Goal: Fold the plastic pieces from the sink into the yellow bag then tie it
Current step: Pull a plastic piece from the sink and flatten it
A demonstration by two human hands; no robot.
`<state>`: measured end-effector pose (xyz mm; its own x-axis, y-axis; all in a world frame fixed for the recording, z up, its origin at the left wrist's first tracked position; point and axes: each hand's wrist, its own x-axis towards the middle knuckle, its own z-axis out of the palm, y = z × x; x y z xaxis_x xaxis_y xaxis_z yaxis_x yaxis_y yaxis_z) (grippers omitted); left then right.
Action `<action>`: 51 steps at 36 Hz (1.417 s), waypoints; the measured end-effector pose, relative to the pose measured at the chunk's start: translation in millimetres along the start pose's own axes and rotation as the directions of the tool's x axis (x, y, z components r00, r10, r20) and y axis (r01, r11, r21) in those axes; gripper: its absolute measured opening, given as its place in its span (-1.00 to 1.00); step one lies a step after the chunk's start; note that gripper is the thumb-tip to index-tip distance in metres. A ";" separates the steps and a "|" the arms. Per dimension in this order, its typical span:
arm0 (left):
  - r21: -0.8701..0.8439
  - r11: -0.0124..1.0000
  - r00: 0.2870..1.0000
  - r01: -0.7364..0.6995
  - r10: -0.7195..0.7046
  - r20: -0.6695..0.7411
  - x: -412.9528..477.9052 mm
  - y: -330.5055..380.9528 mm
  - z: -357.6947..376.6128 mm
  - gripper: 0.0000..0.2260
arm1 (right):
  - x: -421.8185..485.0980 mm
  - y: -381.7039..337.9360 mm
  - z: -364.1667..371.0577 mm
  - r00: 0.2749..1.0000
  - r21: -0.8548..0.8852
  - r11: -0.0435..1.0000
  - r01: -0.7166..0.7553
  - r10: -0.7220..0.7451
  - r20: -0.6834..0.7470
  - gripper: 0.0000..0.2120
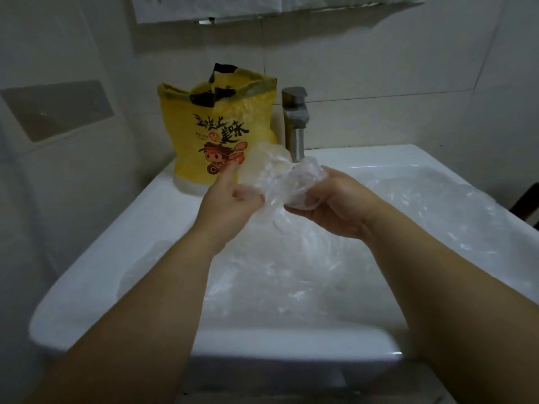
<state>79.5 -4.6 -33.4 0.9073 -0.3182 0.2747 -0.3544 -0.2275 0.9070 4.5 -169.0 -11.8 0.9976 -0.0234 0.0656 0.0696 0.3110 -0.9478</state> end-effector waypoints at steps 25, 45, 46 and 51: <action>-0.415 0.904 0.987 0.097 -0.035 0.155 -2.0 10.6 -3.3 -0.67 | -0.9 11.7 -4.0 0.923 -0.829 0.557 -0.055 -0.288 -0.255 -0.87; -0.160 0.987 0.966 -0.003 0.044 0.255 -13.8 14.0 0.1 -0.52 | -7.4 0.7 1.8 0.980 -0.240 0.966 0.097 -0.136 -0.148 -0.71; -0.151 0.989 0.966 -0.010 0.048 0.255 -14.3 12.1 2.0 -0.57 | -7.3 1.2 1.9 0.985 -0.233 0.969 0.075 -0.109 -0.137 -0.72; -0.066 0.996 0.974 -0.057 0.071 0.216 -16.5 12.0 3.5 -0.81 | -4.7 4.2 4.7 0.994 -0.222 0.972 -0.070 0.050 -0.093 -0.67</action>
<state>59.5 -5.3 -28.1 0.8098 -0.5246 0.2626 -0.3901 -0.1472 0.9089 0.1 -163.1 -14.7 0.9953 -0.0962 -0.0115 -0.0025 0.0931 -0.9957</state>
